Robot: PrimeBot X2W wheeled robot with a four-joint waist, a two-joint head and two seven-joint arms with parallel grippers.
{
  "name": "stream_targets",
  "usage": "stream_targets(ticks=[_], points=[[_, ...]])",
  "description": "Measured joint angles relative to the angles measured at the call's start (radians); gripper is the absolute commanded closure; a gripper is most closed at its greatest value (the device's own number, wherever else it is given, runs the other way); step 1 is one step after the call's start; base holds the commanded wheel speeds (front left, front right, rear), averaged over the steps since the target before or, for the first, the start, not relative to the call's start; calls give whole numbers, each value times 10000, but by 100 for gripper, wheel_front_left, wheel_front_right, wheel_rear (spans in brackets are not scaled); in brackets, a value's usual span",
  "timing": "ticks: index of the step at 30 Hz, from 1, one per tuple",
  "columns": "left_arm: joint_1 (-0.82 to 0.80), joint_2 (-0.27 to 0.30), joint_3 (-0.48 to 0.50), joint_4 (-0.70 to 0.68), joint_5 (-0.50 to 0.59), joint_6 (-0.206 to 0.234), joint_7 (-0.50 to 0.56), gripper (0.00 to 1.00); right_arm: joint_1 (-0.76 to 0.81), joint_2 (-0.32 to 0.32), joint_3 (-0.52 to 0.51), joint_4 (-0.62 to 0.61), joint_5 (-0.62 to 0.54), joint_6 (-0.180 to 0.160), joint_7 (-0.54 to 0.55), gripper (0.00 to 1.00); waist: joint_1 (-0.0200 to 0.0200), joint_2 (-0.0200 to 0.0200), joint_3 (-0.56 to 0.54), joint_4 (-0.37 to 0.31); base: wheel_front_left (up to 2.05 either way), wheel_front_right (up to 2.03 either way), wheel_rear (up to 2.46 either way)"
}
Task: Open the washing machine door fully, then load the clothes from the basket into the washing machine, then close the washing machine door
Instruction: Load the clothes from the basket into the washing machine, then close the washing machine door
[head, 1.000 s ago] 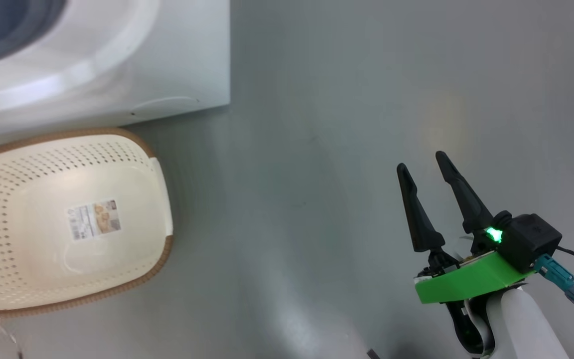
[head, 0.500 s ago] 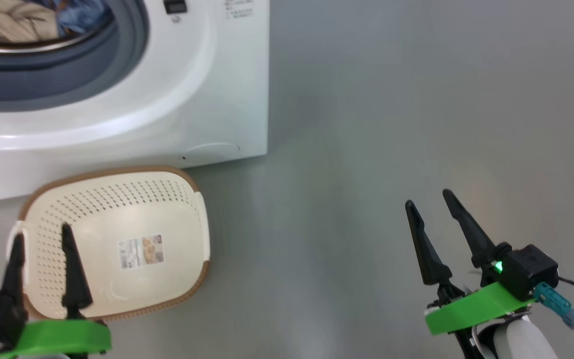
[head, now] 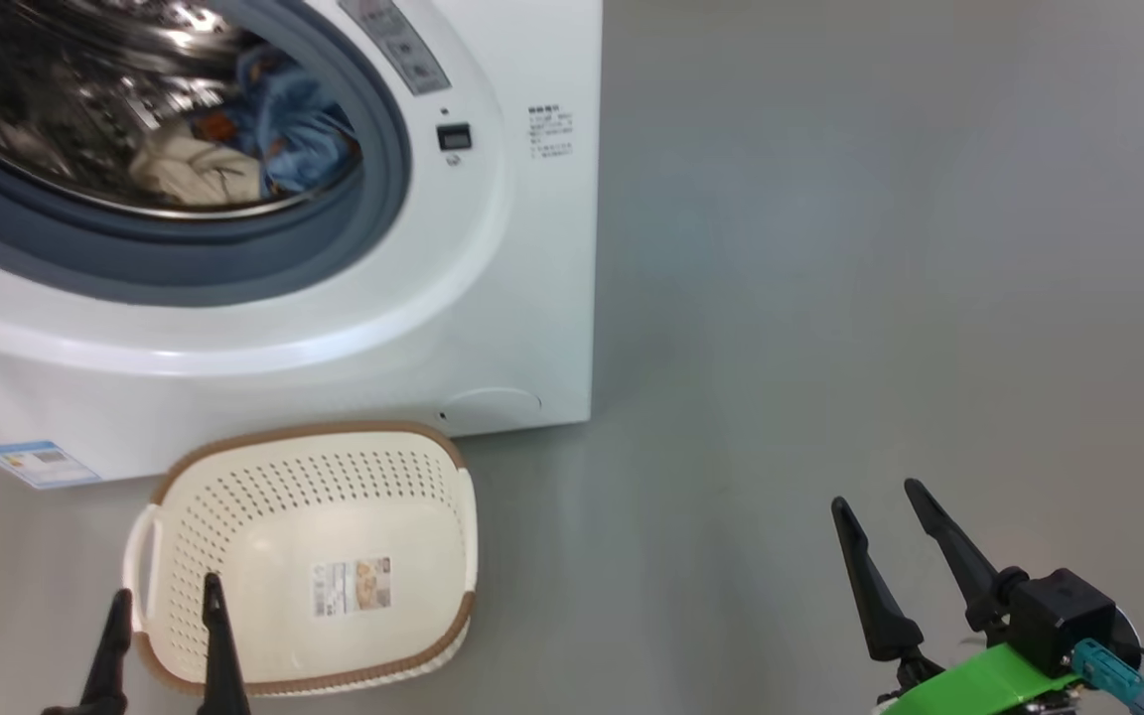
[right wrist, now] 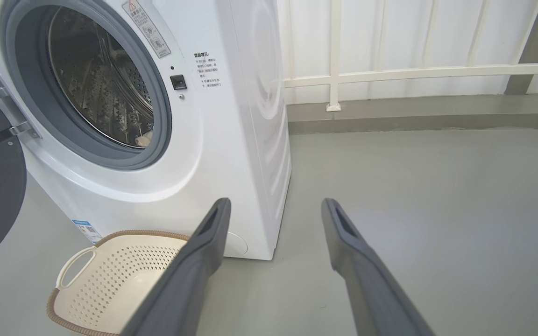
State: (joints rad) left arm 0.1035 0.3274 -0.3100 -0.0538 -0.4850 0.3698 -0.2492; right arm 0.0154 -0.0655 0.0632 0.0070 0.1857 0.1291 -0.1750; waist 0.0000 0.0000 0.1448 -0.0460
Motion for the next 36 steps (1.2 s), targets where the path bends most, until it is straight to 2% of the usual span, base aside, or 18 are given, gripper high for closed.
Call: stream_targets(ticks=[16, 36], points=[[405, 151, -240, -339, 90, 46, 188, 0, 816, 113, -33, -456, -82, 0, 416, 0, 0, 0, -1463, 343, 0, 0, 0], [563, 257, -286, -508, 90, 146, 336, 0, 917, 173, -42, -548, -82, 0, 426, 0, 0, 0, -1661, 275, 0, 0, 0]])
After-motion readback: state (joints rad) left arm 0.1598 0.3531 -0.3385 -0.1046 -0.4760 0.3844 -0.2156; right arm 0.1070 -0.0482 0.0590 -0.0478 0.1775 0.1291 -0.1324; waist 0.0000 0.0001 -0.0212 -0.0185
